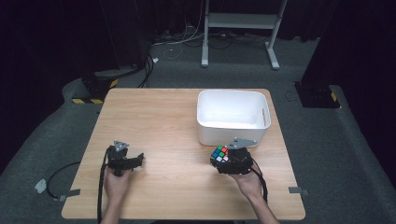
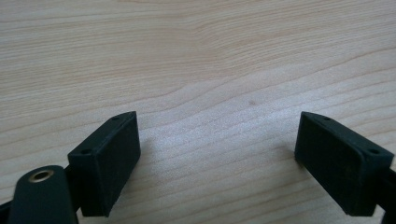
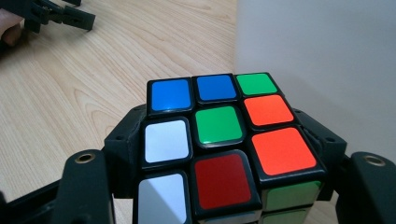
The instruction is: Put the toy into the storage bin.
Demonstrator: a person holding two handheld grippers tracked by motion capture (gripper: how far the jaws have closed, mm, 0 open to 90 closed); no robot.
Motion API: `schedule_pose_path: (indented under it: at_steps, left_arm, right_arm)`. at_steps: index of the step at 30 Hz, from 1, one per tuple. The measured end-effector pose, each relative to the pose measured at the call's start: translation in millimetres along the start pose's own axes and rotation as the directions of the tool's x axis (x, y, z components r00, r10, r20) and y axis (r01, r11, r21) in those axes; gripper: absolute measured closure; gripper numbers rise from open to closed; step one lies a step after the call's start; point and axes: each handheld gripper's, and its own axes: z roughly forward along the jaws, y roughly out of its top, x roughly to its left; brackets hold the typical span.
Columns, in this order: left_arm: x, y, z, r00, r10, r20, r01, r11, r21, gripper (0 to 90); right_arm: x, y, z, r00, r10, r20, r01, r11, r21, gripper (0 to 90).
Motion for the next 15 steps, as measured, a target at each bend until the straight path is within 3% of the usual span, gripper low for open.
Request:
schedule_pose_path:
  at_steps: [15]
  left_arm:
    - [0.0, 0.0, 0.0, 1.0000, 0.000, 0.000, 0.000, 1.0000, 0.000, 14.5]
  right_arm:
    - [-7.5, 14.2, -15.2, 0.9999, 0.008, -0.013, -0.008, 0.999, -0.038, 32.3]
